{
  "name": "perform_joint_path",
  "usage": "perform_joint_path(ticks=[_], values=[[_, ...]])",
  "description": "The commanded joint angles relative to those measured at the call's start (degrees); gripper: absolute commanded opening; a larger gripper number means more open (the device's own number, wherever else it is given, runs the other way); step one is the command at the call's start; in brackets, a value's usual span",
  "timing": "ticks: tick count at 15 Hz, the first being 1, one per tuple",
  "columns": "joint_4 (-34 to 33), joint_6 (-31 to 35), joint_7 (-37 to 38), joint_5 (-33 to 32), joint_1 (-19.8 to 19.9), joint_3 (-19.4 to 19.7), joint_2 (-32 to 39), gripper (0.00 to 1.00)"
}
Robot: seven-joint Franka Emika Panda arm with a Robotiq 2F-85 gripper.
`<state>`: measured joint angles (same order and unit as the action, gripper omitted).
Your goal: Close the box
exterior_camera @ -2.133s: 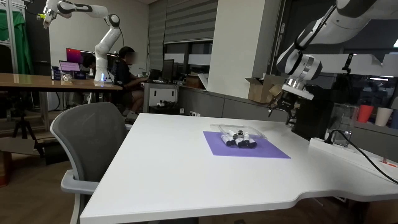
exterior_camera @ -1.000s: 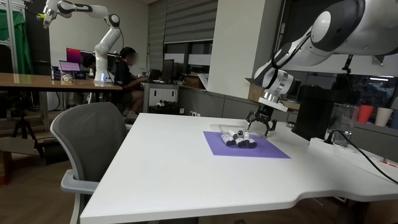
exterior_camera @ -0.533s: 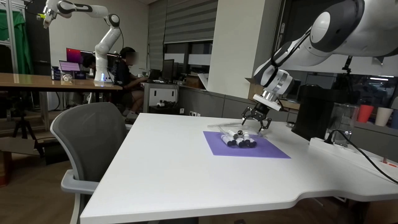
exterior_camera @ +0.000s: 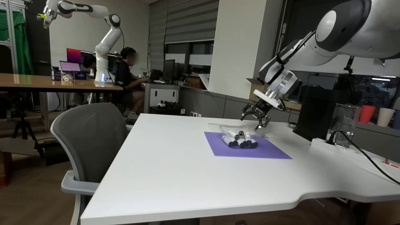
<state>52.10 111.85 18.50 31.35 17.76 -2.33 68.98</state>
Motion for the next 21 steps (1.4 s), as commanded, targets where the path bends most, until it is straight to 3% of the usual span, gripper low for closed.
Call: perform_joint_path(ticks=[1, 4, 8, 12, 21], values=[[-5.33, -8.17, 4.90, 1.38, 2.12, -2.50, 2.33, 1.00], [-6.98, -9.73, 10.69, 1.24, 0.94, -1.18, 2.95, 1.00], [-11.39, -8.26, 9.81, 1.19, 0.27, -2.30, 4.82, 1.00], [-16.23, -6.94, -1.06, -1.38, -0.12, -3.52, 7.79, 1.00], [-25.00, -8.35, -11.05, -6.17, -0.13, -5.42, 13.95, 1.00]])
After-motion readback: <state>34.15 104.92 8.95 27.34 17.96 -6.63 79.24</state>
